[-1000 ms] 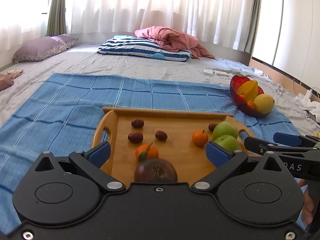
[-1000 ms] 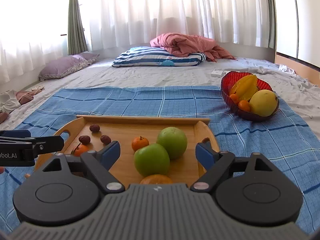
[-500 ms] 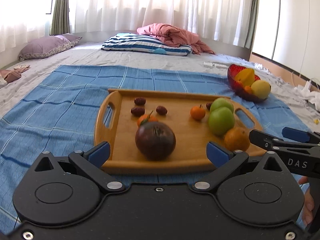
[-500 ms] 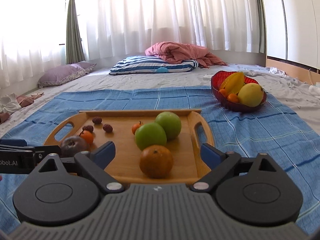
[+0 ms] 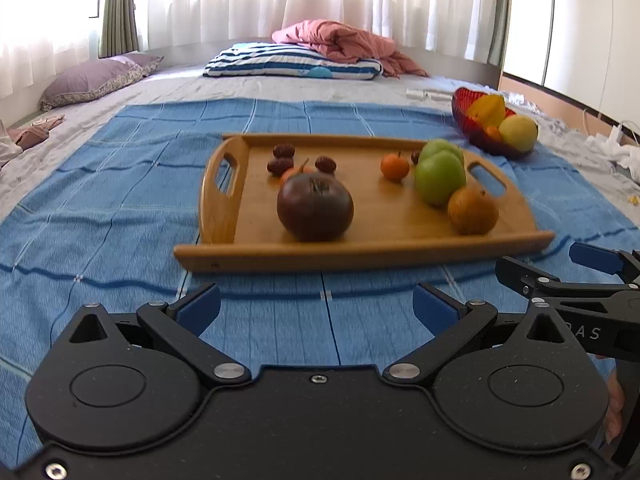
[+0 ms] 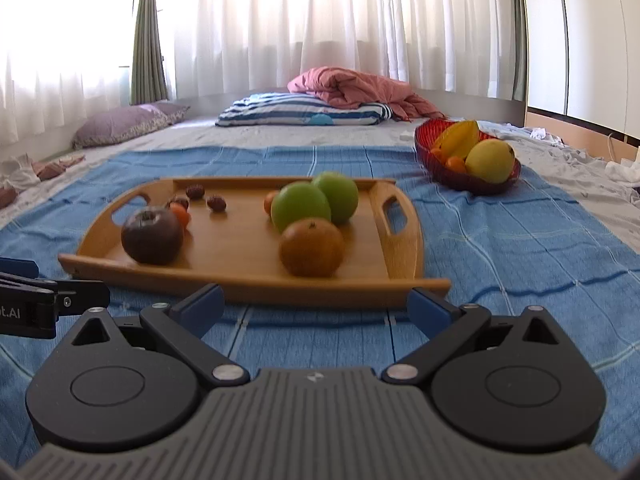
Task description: Organize fruits
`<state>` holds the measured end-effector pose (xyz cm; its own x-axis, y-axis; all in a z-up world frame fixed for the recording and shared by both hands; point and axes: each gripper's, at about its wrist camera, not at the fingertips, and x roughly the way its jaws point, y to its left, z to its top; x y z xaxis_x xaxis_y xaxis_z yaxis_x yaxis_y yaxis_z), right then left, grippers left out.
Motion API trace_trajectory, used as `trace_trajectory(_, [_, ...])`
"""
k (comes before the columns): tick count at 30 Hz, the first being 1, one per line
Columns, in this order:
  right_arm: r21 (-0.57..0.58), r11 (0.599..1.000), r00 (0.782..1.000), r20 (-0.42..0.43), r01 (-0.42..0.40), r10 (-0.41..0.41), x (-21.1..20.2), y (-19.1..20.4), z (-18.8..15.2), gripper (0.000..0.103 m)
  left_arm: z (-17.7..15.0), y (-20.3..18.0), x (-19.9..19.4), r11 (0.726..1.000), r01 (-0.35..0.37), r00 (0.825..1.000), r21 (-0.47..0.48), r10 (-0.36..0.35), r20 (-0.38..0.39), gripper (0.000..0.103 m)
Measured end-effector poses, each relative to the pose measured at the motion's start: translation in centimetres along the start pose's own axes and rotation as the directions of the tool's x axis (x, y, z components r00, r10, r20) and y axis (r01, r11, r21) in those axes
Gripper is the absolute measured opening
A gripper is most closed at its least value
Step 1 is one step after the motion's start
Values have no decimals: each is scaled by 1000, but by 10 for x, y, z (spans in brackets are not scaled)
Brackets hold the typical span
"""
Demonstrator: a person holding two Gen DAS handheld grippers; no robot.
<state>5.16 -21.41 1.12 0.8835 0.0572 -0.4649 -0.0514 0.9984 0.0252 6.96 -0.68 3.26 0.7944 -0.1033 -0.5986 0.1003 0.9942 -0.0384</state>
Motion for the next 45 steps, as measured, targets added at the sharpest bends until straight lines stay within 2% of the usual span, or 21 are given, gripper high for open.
trace_trajectory(5, [-21,999,999,-17,34,-34,2,4,-13,103,-11,-2,7,1000,-6,1000,8,6,-18,103])
trace_trajectory(11, [-24,999,998,-45,39,-40,7,4,-19,103,-16,1,27,1000,-13,999,-26,12,-42,103])
trace_trajectory(19, [-36,998,993,-109,50,-54,22,8,-26,103,-19,4,42,999,-30,999,-39,29,-28,103])
trace_trajectory(27, [-27,998,993,-100,60,-62,25,8,-31,103,-24,-2,49,999,-50,998,-1,50,-23,103])
trace_trajectory(45, [-43,997,993,-94,71,-75,25,11,-32,103,-26,-2,48,999,-48,999,-6,48,-15,103])
